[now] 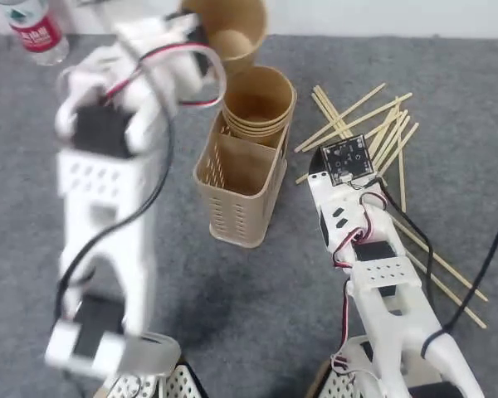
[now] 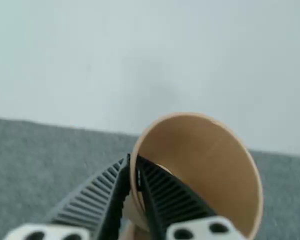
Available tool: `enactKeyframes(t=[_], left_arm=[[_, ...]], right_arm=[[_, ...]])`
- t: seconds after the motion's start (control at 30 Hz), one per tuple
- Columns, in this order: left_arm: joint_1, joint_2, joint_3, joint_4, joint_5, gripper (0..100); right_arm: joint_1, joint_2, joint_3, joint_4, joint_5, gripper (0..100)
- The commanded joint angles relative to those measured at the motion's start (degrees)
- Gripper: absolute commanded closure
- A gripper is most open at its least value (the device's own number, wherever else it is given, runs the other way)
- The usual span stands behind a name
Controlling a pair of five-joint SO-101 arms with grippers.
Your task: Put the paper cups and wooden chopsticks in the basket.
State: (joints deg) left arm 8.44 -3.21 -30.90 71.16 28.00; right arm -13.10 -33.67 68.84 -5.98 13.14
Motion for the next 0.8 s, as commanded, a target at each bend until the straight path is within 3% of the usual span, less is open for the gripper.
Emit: enactKeyframes(t=[0.0,0.23,0.3,0.77], left_arm=[[3.8,15.6,-22.4,12.1,1.6,99],[4.1,33.3,-44.5,29.5,1.7,99],[3.9,35.2,-45.9,29.8,1.7,99],[6.8,9.4,-18.5,28.3,1.3,99]], right_arm=[[0.0,-1.8,-0.5,-1.4,0.7,99.0],[0.1,-1.8,-0.7,-1.4,0.7,99.0],[0.1,-1.8,-0.7,-1.4,0.7,99.0],[0.2,-1.8,-0.8,-1.4,0.7,99.0]])
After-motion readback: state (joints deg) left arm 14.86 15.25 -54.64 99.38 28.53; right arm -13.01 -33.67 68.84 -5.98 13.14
